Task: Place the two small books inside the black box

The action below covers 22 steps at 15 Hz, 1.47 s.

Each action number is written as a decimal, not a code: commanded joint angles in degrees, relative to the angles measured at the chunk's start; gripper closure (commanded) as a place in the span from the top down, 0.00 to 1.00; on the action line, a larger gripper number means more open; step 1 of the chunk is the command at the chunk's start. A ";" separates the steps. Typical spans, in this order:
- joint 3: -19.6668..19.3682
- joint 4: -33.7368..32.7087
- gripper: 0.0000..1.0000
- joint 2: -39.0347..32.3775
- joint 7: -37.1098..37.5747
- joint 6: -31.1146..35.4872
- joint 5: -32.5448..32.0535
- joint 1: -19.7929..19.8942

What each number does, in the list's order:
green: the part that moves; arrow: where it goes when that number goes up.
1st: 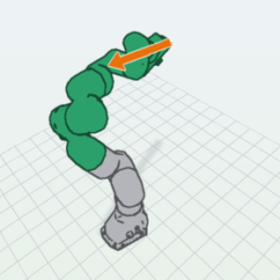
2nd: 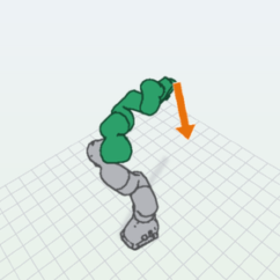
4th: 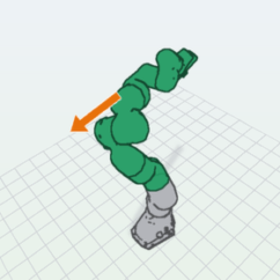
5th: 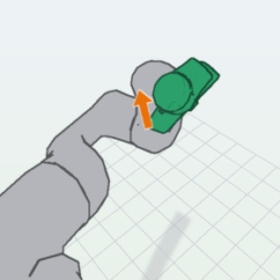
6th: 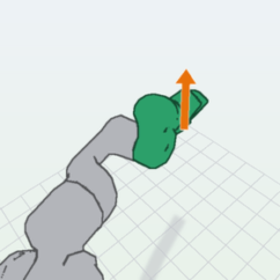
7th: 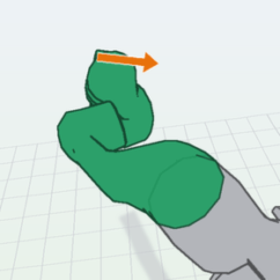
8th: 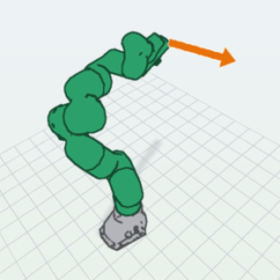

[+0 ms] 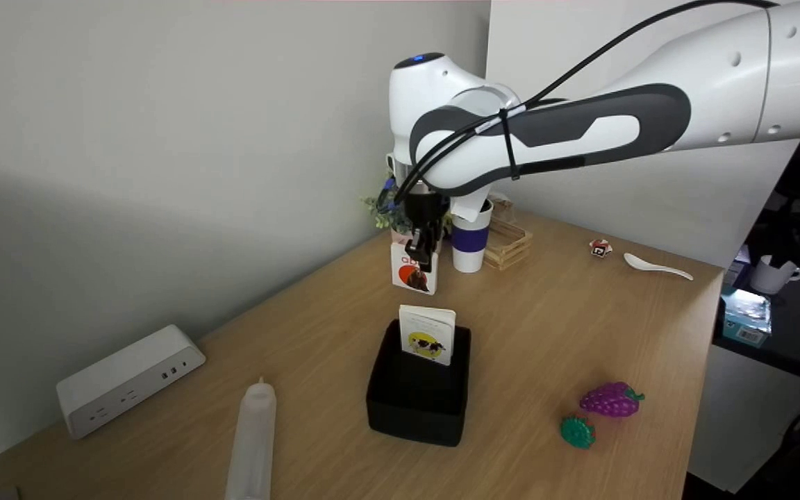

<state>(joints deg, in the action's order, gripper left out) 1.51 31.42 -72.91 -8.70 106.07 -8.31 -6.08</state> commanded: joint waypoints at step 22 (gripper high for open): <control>12.39 2.80 0.04 3.37 -10.05 26.10 4.82 0.68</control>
<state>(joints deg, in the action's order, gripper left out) 7.82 31.09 -71.22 -10.29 132.40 -7.56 -8.22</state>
